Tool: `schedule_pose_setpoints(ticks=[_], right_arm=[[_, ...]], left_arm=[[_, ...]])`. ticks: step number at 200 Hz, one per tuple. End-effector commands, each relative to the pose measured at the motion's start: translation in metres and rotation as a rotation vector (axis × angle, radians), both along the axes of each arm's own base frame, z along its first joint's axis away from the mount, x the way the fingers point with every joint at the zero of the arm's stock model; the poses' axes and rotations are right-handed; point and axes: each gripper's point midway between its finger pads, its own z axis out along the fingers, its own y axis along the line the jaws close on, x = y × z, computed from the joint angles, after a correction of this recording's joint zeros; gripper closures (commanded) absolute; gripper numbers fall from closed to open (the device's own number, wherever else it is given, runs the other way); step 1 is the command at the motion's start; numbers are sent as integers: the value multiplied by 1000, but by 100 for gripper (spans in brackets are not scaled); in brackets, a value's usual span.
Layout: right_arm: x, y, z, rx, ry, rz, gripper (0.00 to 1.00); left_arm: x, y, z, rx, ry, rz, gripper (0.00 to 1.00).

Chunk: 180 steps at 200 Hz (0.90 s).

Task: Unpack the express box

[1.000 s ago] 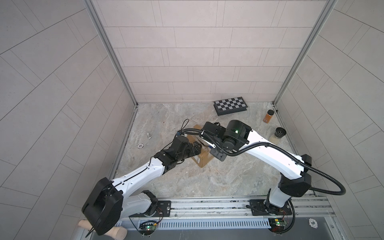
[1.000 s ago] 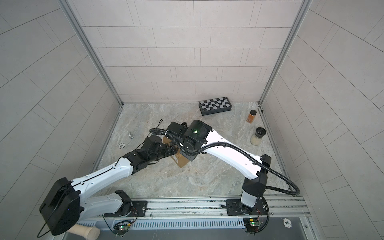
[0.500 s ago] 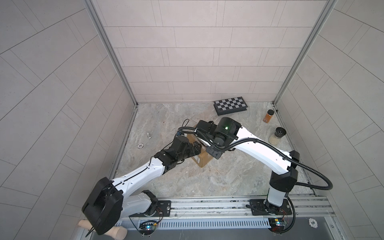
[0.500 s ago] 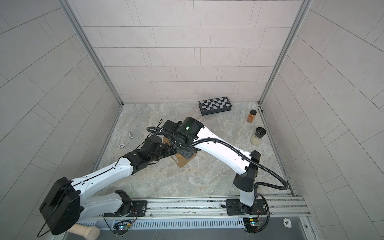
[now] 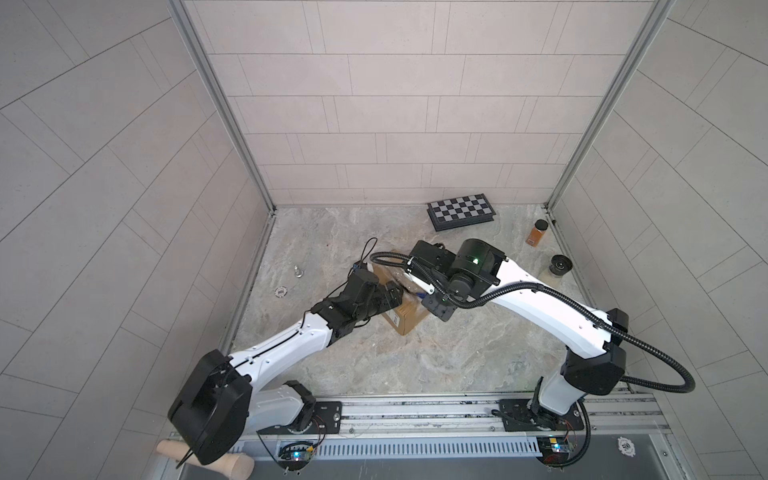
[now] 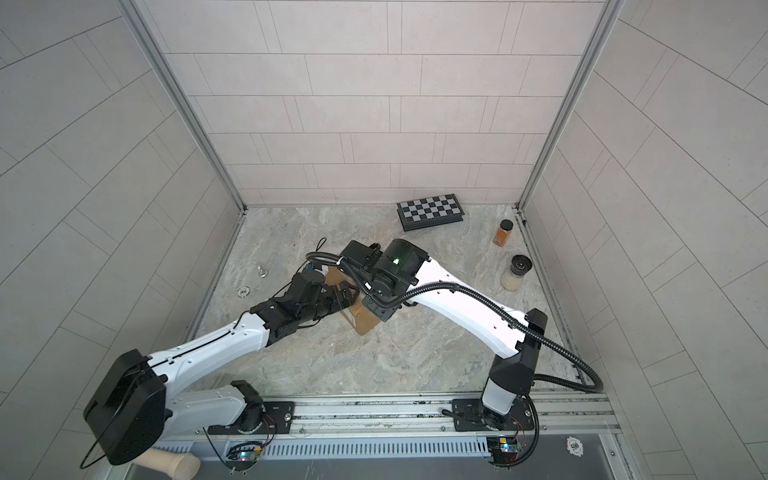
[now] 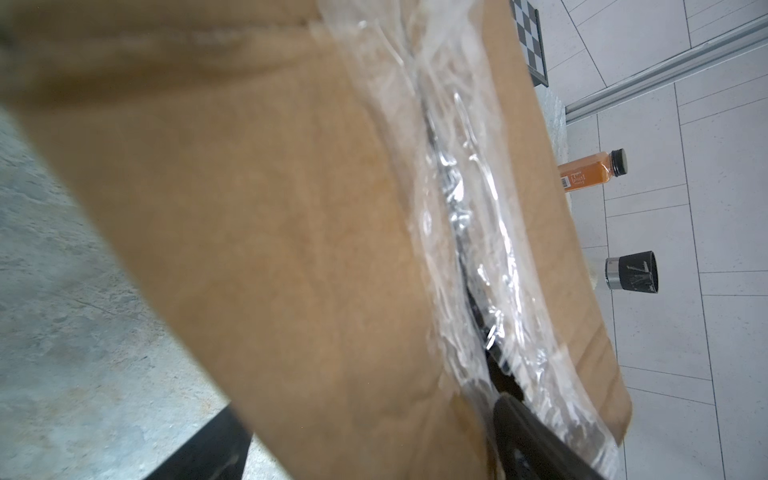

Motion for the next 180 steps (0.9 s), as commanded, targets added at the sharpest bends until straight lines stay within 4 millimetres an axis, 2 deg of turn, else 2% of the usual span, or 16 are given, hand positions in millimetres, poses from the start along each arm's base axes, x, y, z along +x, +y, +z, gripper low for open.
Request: schedule_pose_setpoints(ticks=[1,40,74,137,158,180], right_arm=[[-29,-50,3,-145,87,-10,100],[-30,-48,2,-143,93,-7,100],[-23,-33,-2,-133,110,-15,100],[-8,-3,-20,-147,147,-12,100],[-8,-5,-19,-152,148,-9,100],[-15,-16,-18,-162,159,-16,100]], left_arm=[[-36,56,-70,273,227,72,7],[-36,55,-71,269,226,69,7],[-34,52,-70,253,218,62,7],[-28,47,-55,215,166,57,7],[-28,48,-52,215,159,64,7],[-28,51,-55,230,166,74,7]])
